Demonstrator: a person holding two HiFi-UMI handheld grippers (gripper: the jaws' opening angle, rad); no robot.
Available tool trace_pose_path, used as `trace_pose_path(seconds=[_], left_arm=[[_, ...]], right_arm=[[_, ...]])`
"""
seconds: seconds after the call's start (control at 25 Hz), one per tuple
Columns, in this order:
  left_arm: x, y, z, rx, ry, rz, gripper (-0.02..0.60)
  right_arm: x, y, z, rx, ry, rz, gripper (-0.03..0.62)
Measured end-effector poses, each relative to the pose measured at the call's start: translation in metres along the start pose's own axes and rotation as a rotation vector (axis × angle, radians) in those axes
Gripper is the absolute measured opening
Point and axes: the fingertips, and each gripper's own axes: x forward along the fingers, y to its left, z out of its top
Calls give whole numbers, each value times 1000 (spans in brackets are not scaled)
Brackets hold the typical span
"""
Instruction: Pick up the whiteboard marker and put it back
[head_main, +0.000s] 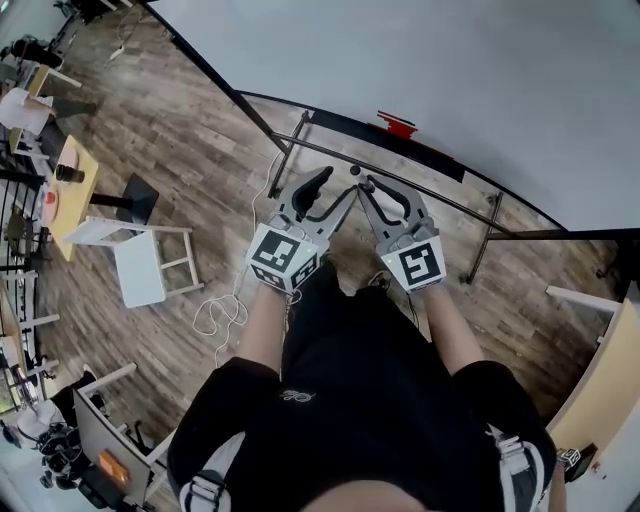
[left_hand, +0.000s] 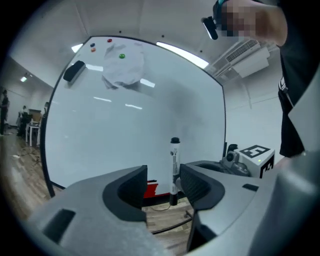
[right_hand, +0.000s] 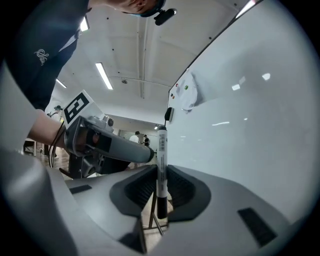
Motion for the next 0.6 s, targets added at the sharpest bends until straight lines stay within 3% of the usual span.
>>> trace_pose_path(seconds=[0.16, 0.28, 0.6], left_arm=[[11, 3, 13, -77, -60, -99, 186], [17, 11, 11, -87, -56, -140, 186], [16, 47, 5, -92, -51, -173, 186]], right_arm=[[13, -3, -2, 6, 15, -22, 52], [28, -2, -3, -15, 21, -35, 52], [70, 10, -7, -17, 48, -58, 52]])
